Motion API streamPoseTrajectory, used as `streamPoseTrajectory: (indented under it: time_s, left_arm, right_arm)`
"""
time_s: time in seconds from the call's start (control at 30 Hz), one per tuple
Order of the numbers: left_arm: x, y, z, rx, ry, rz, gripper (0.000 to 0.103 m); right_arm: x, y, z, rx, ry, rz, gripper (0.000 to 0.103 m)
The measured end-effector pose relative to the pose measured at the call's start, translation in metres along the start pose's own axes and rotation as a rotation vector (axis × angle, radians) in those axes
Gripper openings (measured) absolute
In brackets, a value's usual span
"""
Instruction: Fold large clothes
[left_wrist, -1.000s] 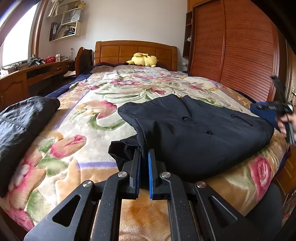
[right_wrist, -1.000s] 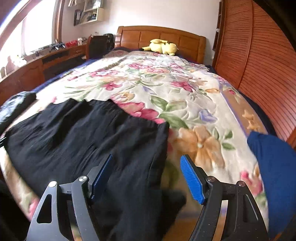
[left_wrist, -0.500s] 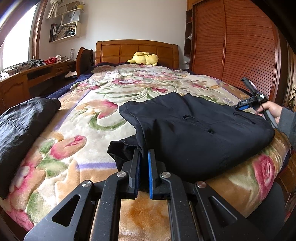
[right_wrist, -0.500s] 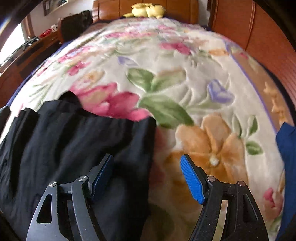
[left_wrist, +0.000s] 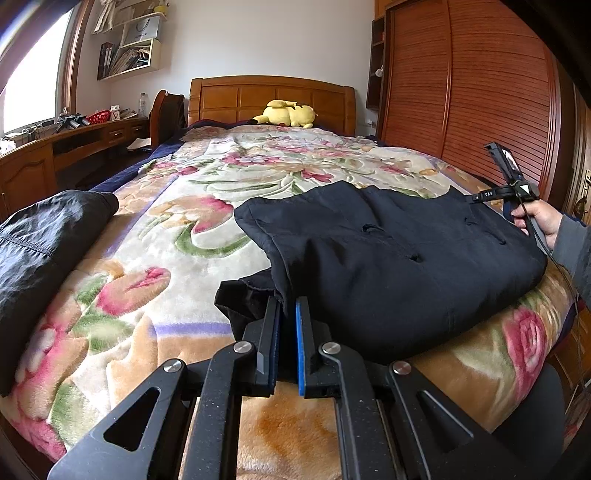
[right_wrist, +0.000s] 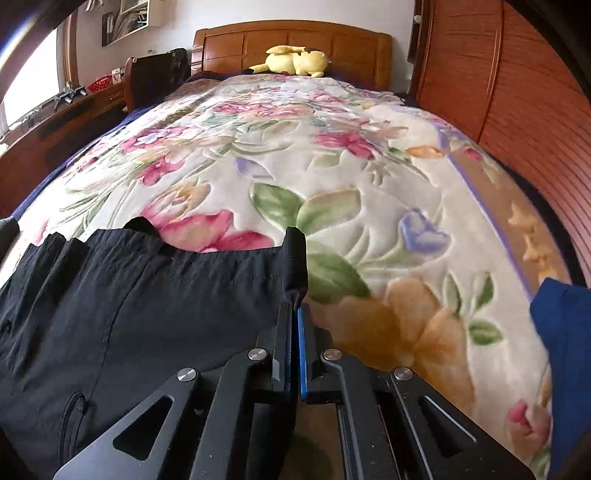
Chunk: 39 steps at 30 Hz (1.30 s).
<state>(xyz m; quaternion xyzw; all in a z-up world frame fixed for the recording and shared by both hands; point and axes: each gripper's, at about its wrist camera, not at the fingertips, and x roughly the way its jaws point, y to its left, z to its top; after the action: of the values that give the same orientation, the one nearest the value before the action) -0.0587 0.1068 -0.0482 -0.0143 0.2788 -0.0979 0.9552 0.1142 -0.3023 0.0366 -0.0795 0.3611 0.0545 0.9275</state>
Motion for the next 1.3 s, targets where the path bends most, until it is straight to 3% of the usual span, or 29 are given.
streamPoseTrajectory:
  time_s: [0.2,0.3,0.4,0.43,0.47,0.6,0.73,0.97,1.3]
  left_arm:
    - [0.000,-0.001,0.000,0.001,0.002,0.002,0.007]
    - [0.000,-0.001,0.000,0.001,0.001,0.002,0.007]
    - [0.000,-0.001,0.000,0.002,0.001,0.003,0.007]
    - [0.000,-0.001,0.000,0.002,0.001,0.004,0.007]
    - [0.000,-0.001,0.000,0.002,0.001,0.004,0.007]
    - [0.000,-0.001,-0.003,0.005,0.002,0.010,0.007]
    - [-0.001,0.000,-0.004,0.005,0.003,0.008,0.007]
    - [0.000,0.000,-0.004,0.005,0.005,0.009,0.007]
    - [0.001,-0.001,-0.004,0.008,0.010,0.015,0.010]
  right_arm:
    - [-0.003,0.011,0.002,-0.024,0.010,-0.084,0.005]
    - [-0.023,0.018,0.003,-0.013,-0.026,-0.121,0.020]
    - [-0.044,0.028,-0.005,-0.030,-0.081,-0.102,0.045]
    - [-0.051,0.033,-0.010,-0.049,-0.103,-0.122,0.057]
    - [-0.056,0.038,-0.014,-0.066,-0.117,-0.133,0.062]
    - [-0.079,0.065,-0.037,-0.116,-0.139,-0.094,0.068]
    - [-0.099,0.098,-0.070,-0.161,-0.151,0.005,0.070]
    - [-0.097,0.140,-0.121,-0.210,-0.111,0.126,0.070]
    - [-0.099,0.162,-0.139,-0.244,-0.131,0.120,0.070]
